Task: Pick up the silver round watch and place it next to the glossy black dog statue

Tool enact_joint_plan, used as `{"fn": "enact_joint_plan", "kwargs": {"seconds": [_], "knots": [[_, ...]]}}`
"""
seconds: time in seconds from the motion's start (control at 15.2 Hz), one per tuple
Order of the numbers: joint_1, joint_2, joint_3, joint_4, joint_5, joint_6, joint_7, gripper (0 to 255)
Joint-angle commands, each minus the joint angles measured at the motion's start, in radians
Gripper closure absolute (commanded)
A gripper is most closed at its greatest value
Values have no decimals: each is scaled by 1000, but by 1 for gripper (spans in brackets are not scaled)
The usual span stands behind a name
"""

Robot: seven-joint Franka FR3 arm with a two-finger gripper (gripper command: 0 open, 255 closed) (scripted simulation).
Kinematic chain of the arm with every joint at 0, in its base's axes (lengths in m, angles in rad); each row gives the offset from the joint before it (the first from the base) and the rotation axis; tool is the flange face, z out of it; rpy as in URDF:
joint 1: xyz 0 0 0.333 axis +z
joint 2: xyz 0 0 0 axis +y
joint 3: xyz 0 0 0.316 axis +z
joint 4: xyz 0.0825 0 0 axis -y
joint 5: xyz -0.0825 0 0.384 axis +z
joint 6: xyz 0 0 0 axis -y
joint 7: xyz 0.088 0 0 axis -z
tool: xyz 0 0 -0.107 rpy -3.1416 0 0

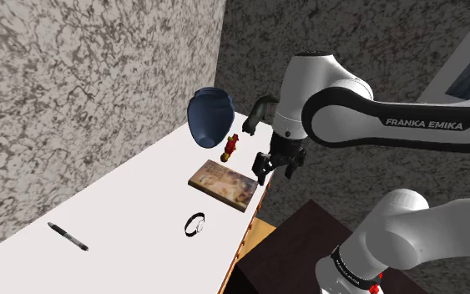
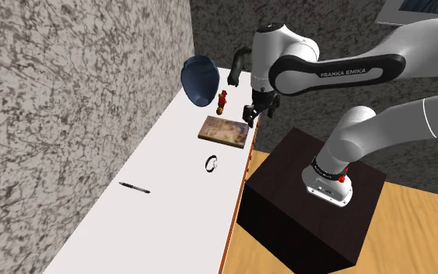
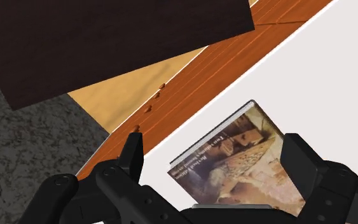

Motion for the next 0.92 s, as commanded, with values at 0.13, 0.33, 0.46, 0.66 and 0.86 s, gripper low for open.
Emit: {"fn": "enact_joint_plan", "kwargs": {"seconds": [0.13,0.33,0.46,0.66,0.86], "knots": [[-2,82,101,6,66,120,147,0],[-16,165,181,31,93,214,257,0],[-32,229,235,55,98,277,334,0],[-68,336,320,102,78,370,459,0],[-119,458,408,161,15,458,604,0]]}}
